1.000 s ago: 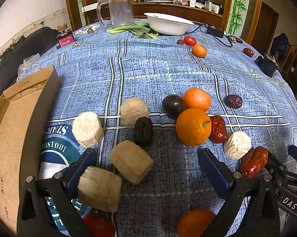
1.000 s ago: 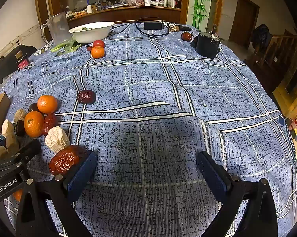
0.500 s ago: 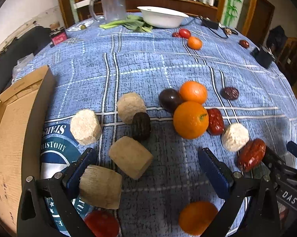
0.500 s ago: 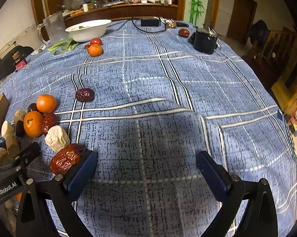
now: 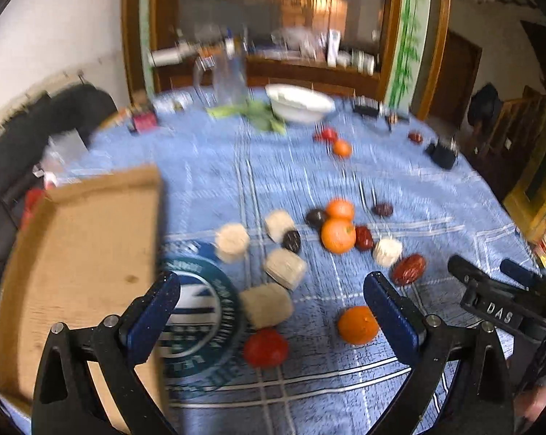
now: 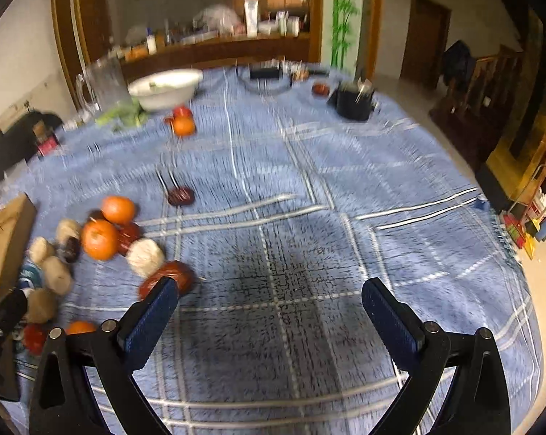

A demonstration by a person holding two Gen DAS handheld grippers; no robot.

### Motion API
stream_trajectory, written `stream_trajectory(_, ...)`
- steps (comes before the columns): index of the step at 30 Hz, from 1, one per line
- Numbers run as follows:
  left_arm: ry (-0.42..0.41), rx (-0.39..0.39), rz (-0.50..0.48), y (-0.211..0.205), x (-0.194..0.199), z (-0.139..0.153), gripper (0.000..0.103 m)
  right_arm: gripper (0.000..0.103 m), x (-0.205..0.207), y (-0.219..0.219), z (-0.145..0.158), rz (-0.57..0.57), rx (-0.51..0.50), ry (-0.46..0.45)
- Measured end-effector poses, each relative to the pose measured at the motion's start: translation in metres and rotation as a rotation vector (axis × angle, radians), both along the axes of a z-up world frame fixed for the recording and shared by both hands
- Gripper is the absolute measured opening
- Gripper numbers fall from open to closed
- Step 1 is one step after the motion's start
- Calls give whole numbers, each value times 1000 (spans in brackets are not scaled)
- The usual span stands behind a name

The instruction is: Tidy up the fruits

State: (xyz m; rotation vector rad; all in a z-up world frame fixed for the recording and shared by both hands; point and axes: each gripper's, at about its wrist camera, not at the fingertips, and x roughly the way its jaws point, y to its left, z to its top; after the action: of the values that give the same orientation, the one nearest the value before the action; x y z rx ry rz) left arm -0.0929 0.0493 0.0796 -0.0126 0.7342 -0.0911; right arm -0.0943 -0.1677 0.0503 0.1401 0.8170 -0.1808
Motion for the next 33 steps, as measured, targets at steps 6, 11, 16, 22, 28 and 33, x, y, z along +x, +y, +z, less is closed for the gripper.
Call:
stream_trajectory(6, -176, 32, 23, 7, -40, 35, 101, 102, -37, 19, 16, -17, -37, -115)
stream_trajectory(11, -229, 20, 37, 9, -58, 50, 101, 102, -58, 33, 29, 3, -69, -176)
stream_trajectory(16, -248, -5, 62, 19, -74, 60, 101, 102, -70, 41, 38, 23, -68, -196)
stream_trajectory(22, -284, -11, 90, 27, -95, 69, 101, 102, -87, 55, 43, 50, -73, -207)
stream_trajectory(28, -293, 2, 94, 29, -105, 71, 103, 102, -95, 66, 47, 80, -88, -226)
stream_trajectory(33, -253, -8, 77, 27, -96, 62, 103, 102, -94, 68, 41, 88, -86, -212)
